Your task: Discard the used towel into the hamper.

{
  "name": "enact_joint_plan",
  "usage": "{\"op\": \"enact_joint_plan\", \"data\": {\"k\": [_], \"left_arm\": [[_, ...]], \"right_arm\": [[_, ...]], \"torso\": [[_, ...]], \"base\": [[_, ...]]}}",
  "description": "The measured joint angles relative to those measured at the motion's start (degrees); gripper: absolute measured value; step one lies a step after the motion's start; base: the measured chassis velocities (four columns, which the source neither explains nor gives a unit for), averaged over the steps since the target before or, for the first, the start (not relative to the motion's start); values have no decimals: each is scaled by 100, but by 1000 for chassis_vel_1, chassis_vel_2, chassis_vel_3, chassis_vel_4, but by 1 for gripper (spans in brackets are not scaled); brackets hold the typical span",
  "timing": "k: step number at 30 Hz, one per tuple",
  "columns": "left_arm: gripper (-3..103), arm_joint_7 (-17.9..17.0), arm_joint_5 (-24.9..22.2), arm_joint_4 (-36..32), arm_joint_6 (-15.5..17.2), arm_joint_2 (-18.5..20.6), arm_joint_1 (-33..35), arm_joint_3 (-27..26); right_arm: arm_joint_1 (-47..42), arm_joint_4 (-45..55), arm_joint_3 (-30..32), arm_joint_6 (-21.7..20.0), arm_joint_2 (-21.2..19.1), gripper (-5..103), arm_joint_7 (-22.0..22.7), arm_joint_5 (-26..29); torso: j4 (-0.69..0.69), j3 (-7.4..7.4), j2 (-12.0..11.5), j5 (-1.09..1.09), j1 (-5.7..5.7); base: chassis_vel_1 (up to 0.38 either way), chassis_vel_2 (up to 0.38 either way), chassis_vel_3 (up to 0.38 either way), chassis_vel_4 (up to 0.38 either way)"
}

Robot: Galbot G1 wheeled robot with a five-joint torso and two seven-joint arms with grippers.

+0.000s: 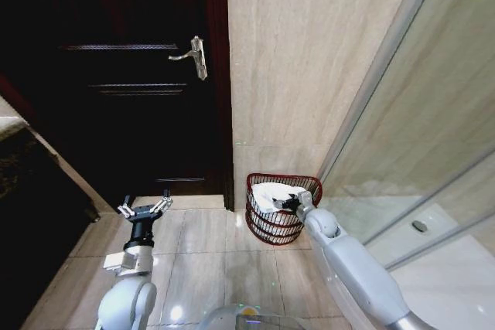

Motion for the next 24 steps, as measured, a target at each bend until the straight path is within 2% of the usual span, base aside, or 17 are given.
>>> {"op": "enact_joint_plan", "data": {"k": [3, 4, 5, 6, 9, 11, 12, 14, 15, 16, 18, 24], "left_arm": [[100, -27, -35, 65, -19, 46, 102, -87], [100, -27, -35, 65, -19, 46, 102, -87], [100, -49, -43, 76, -20, 84, 136, -123], [100, -59, -43, 76, -19, 111, 156, -138], [100, -79, -44, 47, 3, 145, 181, -155], [100, -110, -44, -15, 33, 159, 186, -153], [100, -110, -44, -15, 33, 159, 186, -153], [100, -119, -51, -51, 48, 169, 189, -140], [100, -120, -51, -46, 45, 175, 187, -138], [100, -120, -51, -46, 45, 175, 187, -138], [100, -120, -53, -22, 31, 171, 182, -142], [100, -116, -64, 16, 11, 161, 145, -149]], "right_arm": [[-26, -1, 39, -1, -1, 56, -8, -2], [-26, -1, 39, -1, -1, 56, -8, -2], [-18, -47, 82, 39, -9, 51, 17, -15], [-12, -53, 115, 64, -17, 51, 34, -23], [3, -26, 189, 129, -49, 39, 93, -9], [64, 24, 286, 287, -77, 29, 195, 15], [64, 24, 286, 287, -77, 29, 195, 15], [190, 22, 344, 598, -83, 19, 303, -18], [243, 49, 358, 647, -95, 13, 346, -2], [243, 49, 358, 647, -95, 13, 346, -2], [335, 108, 359, 665, -131, 3, 377, 57], [458, 73, 353, 773, -148, 0, 379, 14]], "torso": [[2, 0, 0, 3, 0], [2, 0, 0, 3, 0], [0, 1, 0, 2, 0], [0, 2, 0, 4, 0], [-1, 2, 0, 4, 0], [-2, 1, 0, 3, 0], [-2, 1, 0, 3, 0], [0, 1, 0, 3, 0], [0, 2, 0, 2, 0], [0, 2, 0, 2, 0], [0, 1, 0, 2, 0], [0, 1, 0, 3, 1]], "base": [[0, 0, 0, 0], [0, 0, 0, 0], [0, 0, 0, 0], [0, 0, 0, 0], [0, 0, 0, 0], [0, 0, 0, 0], [0, 0, 0, 0], [0, 0, 0, 0], [0, 0, 0, 0], [0, 0, 0, 0], [0, 0, 0, 0], [0, 0, 0, 0]]}}
